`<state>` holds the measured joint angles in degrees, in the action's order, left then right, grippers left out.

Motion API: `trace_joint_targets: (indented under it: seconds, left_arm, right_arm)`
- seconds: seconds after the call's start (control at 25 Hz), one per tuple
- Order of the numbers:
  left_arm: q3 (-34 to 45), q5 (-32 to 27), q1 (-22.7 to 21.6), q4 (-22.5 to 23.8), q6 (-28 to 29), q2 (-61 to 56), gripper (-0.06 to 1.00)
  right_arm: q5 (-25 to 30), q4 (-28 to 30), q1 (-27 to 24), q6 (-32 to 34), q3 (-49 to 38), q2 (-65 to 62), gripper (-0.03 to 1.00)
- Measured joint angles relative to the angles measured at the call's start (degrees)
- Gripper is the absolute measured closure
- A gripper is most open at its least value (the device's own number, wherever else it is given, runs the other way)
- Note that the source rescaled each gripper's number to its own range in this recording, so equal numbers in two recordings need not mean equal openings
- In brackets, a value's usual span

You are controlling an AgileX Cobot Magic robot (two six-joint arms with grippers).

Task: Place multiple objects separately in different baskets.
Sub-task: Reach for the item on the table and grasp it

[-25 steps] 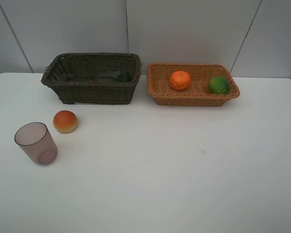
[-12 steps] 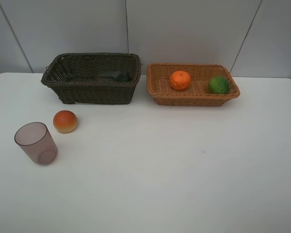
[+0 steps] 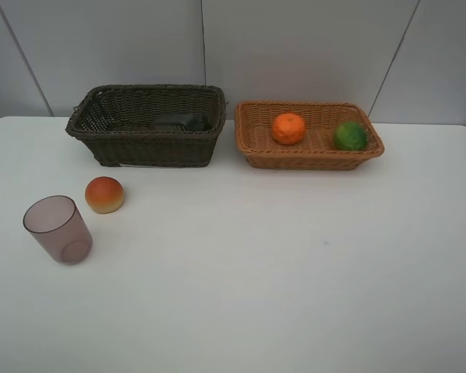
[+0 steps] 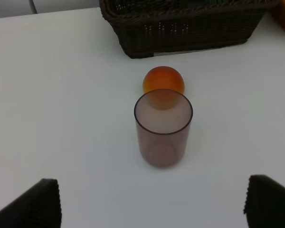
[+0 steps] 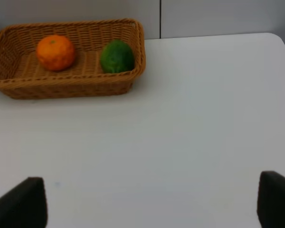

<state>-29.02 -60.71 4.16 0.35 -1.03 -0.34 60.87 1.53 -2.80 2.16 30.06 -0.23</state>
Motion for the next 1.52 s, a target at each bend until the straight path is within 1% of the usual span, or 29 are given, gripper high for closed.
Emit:
trace_joint_targets:
  seconds: [0.88, 0.96, 1.08, 1.16, 1.28, 1.52]
  left_arm:
    - [0.0, 0.0, 0.0, 0.0, 0.0, 0.0, -0.06]
    - [0.0, 0.0, 0.0, -0.4, 0.1, 0.0, -0.06]
    - [0.0, 0.1, 0.0, -2.8, -0.2, 0.0, -0.06]
    - [-0.3, 0.2, 0.0, -3.6, -0.7, 1.0, -0.06]
    - [-1.2, 2.7, 0.0, -3.7, -1.0, 5.8, -0.06]
    - [-1.6, 12.2, 0.0, -4.8, -1.1, 20.5, -0.06]
  right_arm:
    - [0.0, 0.0, 0.0, 0.0, 0.0, 0.0, 0.05]
    - [0.0, 0.0, 0.0, 0.0, 0.0, 0.0, 0.05]
    - [0.0, 0.0, 0.0, 0.0, 0.0, 0.0, 0.05]
    - [0.0, 0.0, 0.0, 0.0, 0.0, 0.0, 0.05]
    - [0.0, 0.0, 0.0, 0.0, 0.0, 0.0, 0.05]
    - [0.0, 0.0, 0.0, 0.0, 0.0, 0.0, 0.05]
